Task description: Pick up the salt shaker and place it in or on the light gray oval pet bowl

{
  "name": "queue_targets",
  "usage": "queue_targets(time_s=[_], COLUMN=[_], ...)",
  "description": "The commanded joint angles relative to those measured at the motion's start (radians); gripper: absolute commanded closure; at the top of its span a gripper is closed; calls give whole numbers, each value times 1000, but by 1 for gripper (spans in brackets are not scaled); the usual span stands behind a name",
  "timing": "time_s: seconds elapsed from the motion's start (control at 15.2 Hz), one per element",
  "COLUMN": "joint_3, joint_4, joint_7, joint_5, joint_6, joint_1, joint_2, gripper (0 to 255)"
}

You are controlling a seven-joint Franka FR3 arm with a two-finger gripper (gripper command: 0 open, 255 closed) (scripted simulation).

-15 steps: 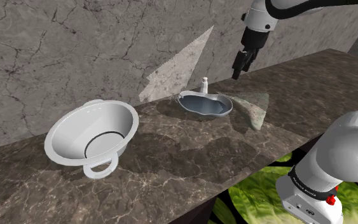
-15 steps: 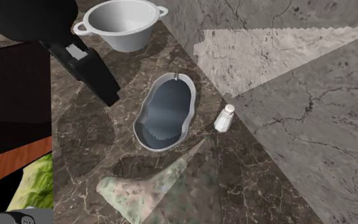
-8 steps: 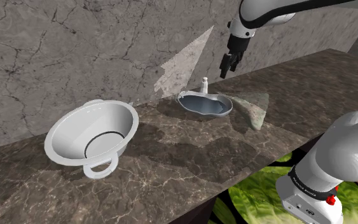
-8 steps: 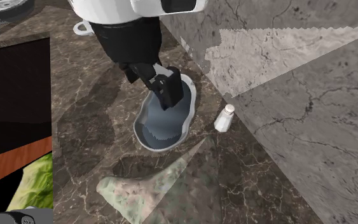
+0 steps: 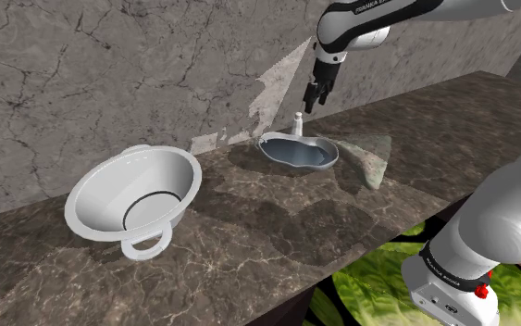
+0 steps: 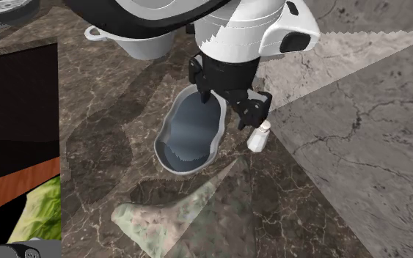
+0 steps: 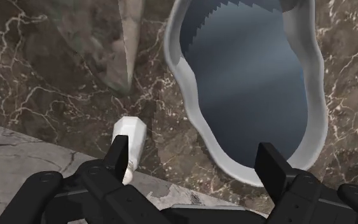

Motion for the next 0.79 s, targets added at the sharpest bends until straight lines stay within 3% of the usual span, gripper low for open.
queue_targets(time_s=[0.0, 0.53, 0.73], joint_3=[-9, -24, -21], joint_4=[58, 348, 357], joint_7=[-23, -106, -112], joint_5=[14, 81, 88], joint_6=[16, 34, 55], joint_1=[-4, -40, -43], joint_2=[76, 392, 423], gripper=[0, 0, 0])
